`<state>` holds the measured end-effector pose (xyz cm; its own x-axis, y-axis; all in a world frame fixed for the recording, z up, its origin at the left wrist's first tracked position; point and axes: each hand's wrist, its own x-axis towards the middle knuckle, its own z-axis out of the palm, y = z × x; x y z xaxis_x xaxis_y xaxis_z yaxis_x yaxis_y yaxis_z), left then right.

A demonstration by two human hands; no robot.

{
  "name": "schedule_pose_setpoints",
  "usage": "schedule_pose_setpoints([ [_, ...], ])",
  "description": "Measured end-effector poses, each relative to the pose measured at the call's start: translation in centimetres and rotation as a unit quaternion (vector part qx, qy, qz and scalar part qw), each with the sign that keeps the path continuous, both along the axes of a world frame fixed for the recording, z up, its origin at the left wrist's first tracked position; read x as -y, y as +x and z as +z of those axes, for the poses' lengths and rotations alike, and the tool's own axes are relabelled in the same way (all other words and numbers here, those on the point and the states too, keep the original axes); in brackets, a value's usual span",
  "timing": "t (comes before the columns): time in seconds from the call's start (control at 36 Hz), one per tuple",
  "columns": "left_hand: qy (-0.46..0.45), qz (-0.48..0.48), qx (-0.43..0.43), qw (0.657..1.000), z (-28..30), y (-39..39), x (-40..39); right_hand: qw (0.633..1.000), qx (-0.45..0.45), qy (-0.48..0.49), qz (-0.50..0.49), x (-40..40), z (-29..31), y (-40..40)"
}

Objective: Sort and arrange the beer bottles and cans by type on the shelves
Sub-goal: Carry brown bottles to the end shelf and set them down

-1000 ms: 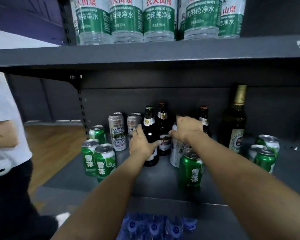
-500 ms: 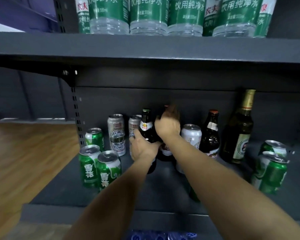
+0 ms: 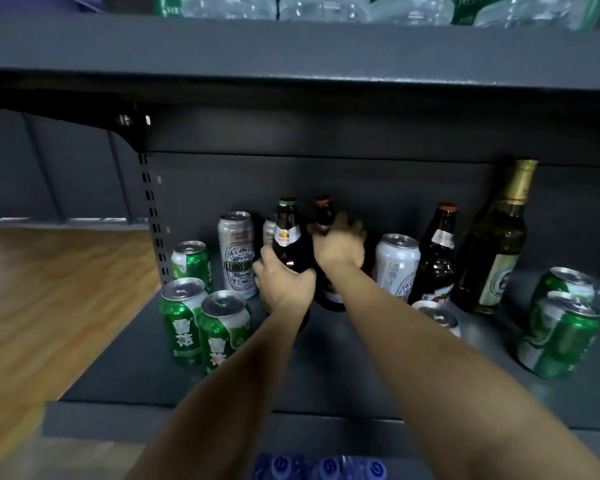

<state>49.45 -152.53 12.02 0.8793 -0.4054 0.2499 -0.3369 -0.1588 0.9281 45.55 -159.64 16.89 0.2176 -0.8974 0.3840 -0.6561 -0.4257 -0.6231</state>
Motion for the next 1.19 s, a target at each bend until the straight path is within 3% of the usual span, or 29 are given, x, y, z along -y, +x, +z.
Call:
schedule_pose_setpoints([
  [0.11, -0.005, -0.01, -0.008, 1.0, 0.3, 0.0, -0.3, 0.993, 0.112, -0.005, 0.048, -1.7, -0.9, -0.2],
  [0.22, -0.011, -0.009, -0.027, 1.0, 0.5, -0.2, -1.0, 0.968, 0.242, 0.06, 0.026, -3.3, -0.6, -2.2],
  [0.5, -0.017, 0.027, -0.084, 0.996, 2.3, -3.7, -3.7, 0.966, 0.235, -0.009, 0.105, -8.1, 0.0, -7.1],
  [0.69, -0.061, 0.021, -0.034, 0.997, 5.6, -7.0, -6.0, 0.946, 0.287, -0.056, 0.138, -11.3, 2.2, -11.6],
  [0.89, -0.118, 0.037, 0.009, 0.992, 7.8, -12.0, -9.8, 0.931, 0.332, -0.106, 0.111, -15.0, 4.2, -16.8],
  [1.19, -0.07, -0.006, 0.066, 0.995, 7.2, -23.5, -12.8, 0.944, 0.288, -0.161, -0.027, -15.6, 5.0, -30.1],
])
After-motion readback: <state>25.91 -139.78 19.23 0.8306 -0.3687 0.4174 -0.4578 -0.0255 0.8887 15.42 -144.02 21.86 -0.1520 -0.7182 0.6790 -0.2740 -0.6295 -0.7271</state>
